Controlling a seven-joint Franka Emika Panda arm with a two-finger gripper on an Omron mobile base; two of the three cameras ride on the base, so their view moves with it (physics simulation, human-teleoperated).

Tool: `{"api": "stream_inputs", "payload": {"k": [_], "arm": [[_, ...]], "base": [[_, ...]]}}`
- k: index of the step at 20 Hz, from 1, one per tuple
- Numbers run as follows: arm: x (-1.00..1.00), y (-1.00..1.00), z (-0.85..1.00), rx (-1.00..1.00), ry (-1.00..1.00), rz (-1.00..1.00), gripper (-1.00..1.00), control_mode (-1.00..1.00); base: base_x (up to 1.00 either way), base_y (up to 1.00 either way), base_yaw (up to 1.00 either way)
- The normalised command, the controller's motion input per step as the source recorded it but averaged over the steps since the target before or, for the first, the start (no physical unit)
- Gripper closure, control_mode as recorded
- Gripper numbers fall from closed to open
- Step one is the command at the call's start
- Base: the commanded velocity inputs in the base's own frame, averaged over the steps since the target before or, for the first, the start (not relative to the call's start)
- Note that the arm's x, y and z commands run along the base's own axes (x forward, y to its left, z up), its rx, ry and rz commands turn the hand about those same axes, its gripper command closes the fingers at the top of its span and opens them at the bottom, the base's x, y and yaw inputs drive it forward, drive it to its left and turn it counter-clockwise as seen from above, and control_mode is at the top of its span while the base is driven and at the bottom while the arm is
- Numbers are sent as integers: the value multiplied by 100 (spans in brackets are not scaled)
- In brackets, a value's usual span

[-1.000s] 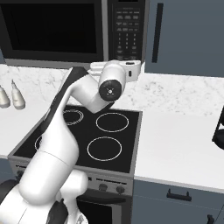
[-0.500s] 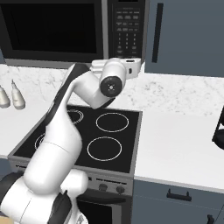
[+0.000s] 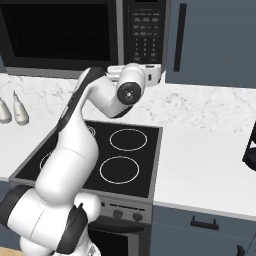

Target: Open the microwave, place the bowl with waffle inside the microwave, then close the microwave door and turn it on.

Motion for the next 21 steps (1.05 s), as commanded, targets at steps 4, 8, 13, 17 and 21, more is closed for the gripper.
{"api": "stream_inputs", "payload": {"k": [4,8,13,17,21], "arm": [[45,0,-9,0,0,0,100,-100],[87,0,-25,0,0,1,100,-100],[74,0,-32,0,-1,2,100,-100],[-51,0,0,0,-10,0,100,-100],[-100,-5,0,0,-14,0,100,-100]], "base": [[0,0,0],[0,0,0],[0,0,0],[0,0,0],[0,0,0]]}}
